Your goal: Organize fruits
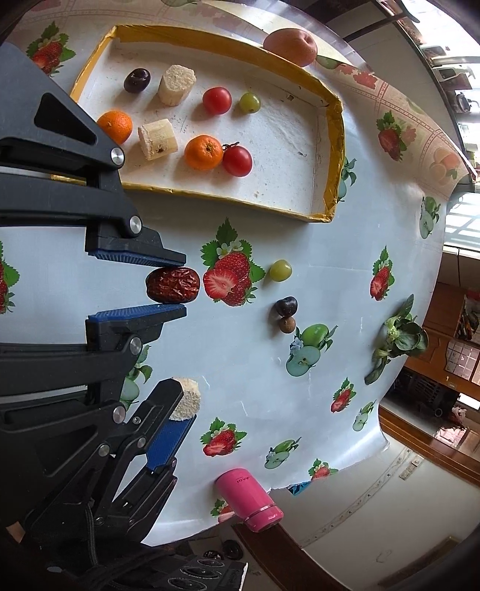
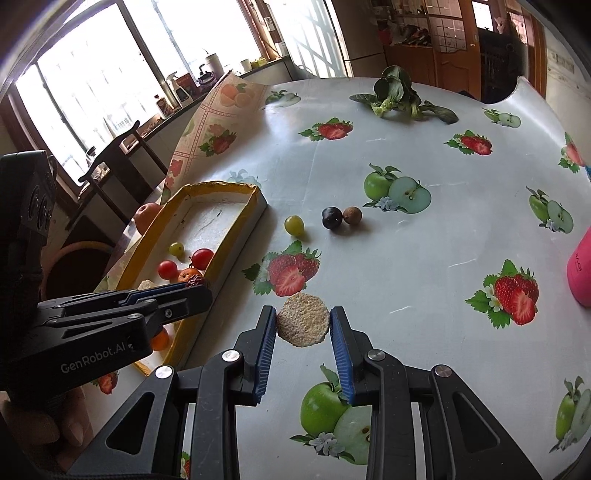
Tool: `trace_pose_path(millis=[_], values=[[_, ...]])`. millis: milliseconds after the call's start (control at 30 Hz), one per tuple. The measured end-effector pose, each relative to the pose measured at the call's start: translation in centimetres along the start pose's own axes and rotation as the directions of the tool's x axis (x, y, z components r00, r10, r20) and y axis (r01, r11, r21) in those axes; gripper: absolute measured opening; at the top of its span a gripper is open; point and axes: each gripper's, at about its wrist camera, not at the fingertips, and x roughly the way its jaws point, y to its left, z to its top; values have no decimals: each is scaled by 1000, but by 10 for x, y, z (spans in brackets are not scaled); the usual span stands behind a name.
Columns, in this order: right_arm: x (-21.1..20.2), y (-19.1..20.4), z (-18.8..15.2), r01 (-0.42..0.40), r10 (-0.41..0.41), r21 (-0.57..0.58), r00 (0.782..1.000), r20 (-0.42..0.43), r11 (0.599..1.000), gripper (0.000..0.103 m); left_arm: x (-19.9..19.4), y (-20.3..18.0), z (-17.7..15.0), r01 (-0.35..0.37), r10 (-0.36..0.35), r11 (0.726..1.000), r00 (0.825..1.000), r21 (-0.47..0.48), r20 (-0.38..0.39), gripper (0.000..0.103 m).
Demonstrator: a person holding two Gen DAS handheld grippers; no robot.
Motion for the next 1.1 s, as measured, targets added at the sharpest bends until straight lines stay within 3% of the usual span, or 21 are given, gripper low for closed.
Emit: trace_pose_path(millis=[433,1100], values=[[-12,34,-6,-19,20,-46,1000,13,999,30,-19,25,-13,-31,31,999,999,-29,19,17],[-8,51,-5,-24,25,-77,1000,6,997,30,-26,50,-16,-72,74,996,997,-58,33,17]])
